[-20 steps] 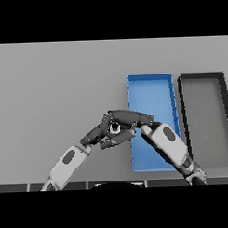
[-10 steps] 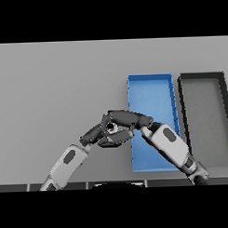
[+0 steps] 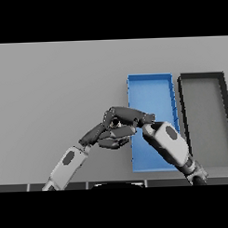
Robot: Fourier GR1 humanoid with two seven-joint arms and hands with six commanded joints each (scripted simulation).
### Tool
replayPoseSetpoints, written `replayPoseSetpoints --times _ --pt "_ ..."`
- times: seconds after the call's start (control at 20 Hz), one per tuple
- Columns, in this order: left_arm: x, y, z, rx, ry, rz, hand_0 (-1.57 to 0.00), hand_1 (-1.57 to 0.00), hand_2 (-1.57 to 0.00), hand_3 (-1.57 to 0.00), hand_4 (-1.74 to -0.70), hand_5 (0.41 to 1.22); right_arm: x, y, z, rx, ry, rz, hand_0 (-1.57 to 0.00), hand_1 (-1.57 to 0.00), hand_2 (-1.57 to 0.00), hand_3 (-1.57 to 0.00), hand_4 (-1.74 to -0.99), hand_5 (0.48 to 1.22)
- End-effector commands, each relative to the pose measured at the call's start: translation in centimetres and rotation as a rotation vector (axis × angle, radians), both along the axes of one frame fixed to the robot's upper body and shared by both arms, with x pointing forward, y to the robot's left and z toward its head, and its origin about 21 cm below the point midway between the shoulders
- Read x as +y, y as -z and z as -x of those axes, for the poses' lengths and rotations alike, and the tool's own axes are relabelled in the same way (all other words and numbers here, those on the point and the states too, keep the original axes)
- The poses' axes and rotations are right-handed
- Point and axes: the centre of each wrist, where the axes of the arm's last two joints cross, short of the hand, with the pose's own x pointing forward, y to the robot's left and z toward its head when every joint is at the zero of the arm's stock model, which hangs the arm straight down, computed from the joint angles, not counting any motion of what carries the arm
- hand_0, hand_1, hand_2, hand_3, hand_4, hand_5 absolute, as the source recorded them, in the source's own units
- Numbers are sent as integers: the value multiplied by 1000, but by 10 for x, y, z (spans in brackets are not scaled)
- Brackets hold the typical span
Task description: Pick up the blue pipe and place it into the blue bin.
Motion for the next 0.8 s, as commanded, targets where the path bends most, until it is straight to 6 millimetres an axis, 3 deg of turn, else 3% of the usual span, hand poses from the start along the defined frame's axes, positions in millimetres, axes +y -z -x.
replayPoseSetpoints --times 0.0,0.1,0.3,0.45,0.55,0.75 --pt "-1 2 2 11 0 -5 -18 -17 -16 -16 -909 564 1 -5 -3 45 -24 -23 -1571 -1571 -1571 -1571 -1490 1221" --pt "0 3 0 19 -3 -15 -11 -10 -10 -10 -918 527 -2 -20 -5 126 -23 -56 -1571 -1571 -1571 -1571 -1491 1221" --pt "1 2 3 26 -3 -20 -4 -4 -3 -4 -926 496 -5 -78 -8 72 -22 -110 -1571 -1571 -1571 -1571 -1493 1221" --pt "7 0 7 8 3 -7 -2 -1 -1 -1 -925 488 -10 -111 -23 4 -7 -152 -1571 -1571 -1571 -1571 -1495 1221" --pt "4 -4 4 7 -6 -23 -1 -1 0 0 -916 486 -20 -135 -37 -11 115 -201 -1571 -1571 -1571 -1571 -1496 1221" --pt "8 -3 5 2 -10 -33 0 0 0 0 -891 486 -45 -150 -66 -9 344 -200 -1571 -1571 -1571 -1571 -1498 1221"
